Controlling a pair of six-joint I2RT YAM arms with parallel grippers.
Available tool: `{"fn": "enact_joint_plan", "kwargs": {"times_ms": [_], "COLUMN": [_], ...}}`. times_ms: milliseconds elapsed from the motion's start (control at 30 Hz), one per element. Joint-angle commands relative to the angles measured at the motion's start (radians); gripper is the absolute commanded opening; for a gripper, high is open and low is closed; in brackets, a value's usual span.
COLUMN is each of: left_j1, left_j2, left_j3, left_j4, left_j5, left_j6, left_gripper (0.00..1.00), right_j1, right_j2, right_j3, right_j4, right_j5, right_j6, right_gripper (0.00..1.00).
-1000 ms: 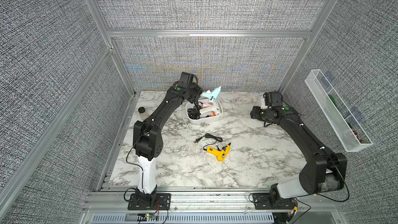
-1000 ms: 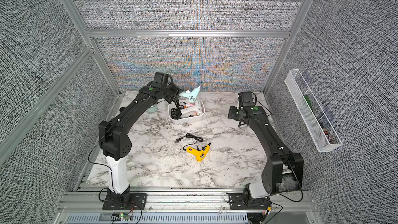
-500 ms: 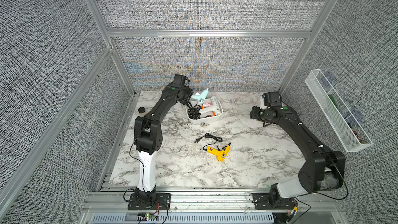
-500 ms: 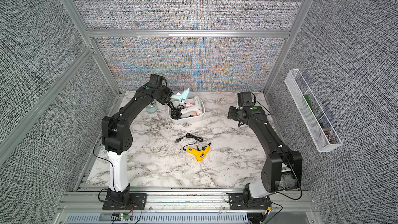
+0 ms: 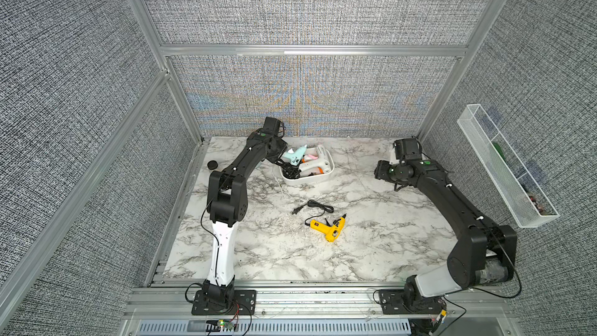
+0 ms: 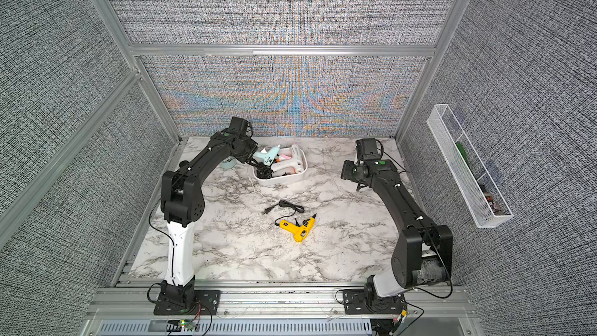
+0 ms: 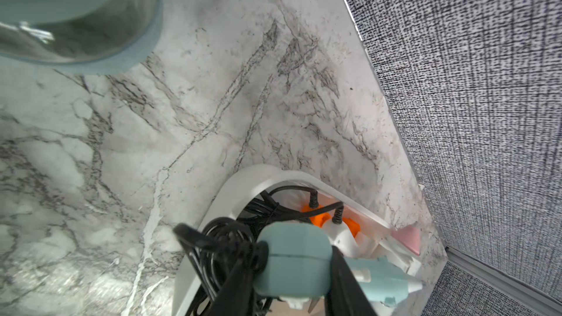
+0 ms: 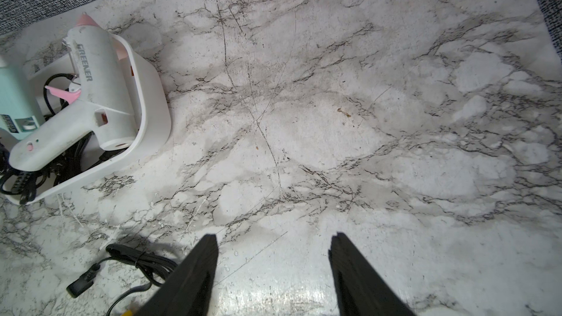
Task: Put the hot melt glue gun into the storage box
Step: Place the hot melt adhesive gun in the storage box.
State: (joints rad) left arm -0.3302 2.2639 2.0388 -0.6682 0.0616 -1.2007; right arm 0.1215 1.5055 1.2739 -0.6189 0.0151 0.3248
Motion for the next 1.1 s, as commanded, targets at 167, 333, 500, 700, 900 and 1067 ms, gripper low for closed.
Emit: {"fn": "enact_joint_plan", "kwargs": {"times_ms": [167, 333, 500, 700, 900, 1067], "left_j1": [-0.022, -0.041, -0.052, -0.074, -0.087, -0.087], "left_j2": [0.091, 0.133, 0.175, 0.214, 0.259, 0.261], "left_j3": [0.105, 0.129, 0.137, 0.168, 0.23, 0.252], "left_j4": [-0.1, -0.1, -0.091, -0.064, -0.071, -0.096], "left_j5": [-0.009, 0.019, 0.064, 0.114, 0.14, 0.135], "left_j6": [0.012, -0.012, -0.047, -0.087, -0.099, -0.084], "left_gripper": [0.1, 0.11, 0.13, 0.26, 0.39, 0.54], "right_j1": [0.001, 0.0, 0.001, 0.001, 0.001, 0.001], "right_j2": [0.007, 0.007, 0.004, 0.002, -0.005, -0.011], "right_j3": [0.008, 0.01, 0.006, 0.007, 0.007, 0.01], "right_j4": [-0.001, -0.002, -0.003, -0.001, -0.005, -0.013], "right_j5": [0.005, 0.007, 0.008, 0.006, 0.007, 0.011], "right_j6": [-0.013, -0.015, -0.015, -0.015, -0.016, -0.017], "right_gripper": [0.64, 0.64, 0.64, 0.64, 0.64, 0.64]}}
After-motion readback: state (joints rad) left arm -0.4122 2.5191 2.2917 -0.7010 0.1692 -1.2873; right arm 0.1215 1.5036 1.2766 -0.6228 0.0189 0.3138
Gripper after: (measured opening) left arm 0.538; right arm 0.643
